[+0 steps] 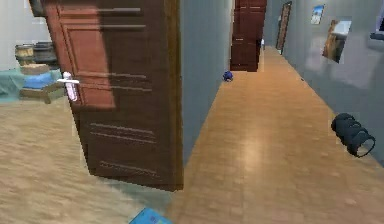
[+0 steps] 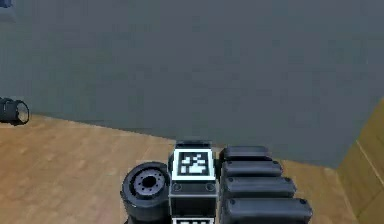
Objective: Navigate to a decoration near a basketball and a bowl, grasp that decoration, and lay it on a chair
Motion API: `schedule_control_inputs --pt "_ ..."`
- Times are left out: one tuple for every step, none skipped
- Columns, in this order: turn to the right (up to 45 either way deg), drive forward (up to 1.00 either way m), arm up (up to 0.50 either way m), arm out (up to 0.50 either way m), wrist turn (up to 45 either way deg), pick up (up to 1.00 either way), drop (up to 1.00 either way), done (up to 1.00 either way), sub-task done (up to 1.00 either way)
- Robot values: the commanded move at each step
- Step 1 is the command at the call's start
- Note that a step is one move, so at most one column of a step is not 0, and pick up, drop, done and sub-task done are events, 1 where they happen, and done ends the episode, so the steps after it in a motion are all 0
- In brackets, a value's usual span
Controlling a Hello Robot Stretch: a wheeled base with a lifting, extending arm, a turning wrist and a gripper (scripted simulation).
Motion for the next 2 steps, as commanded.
schedule_control_inputs --pt "-12.0 0.0 0.0 0.0 0.0 0.0 0.0 0.0 0.0" --pt "0.0 0.05 0.0 0.0 0.0 0.0 0.0 0.0 0.0"
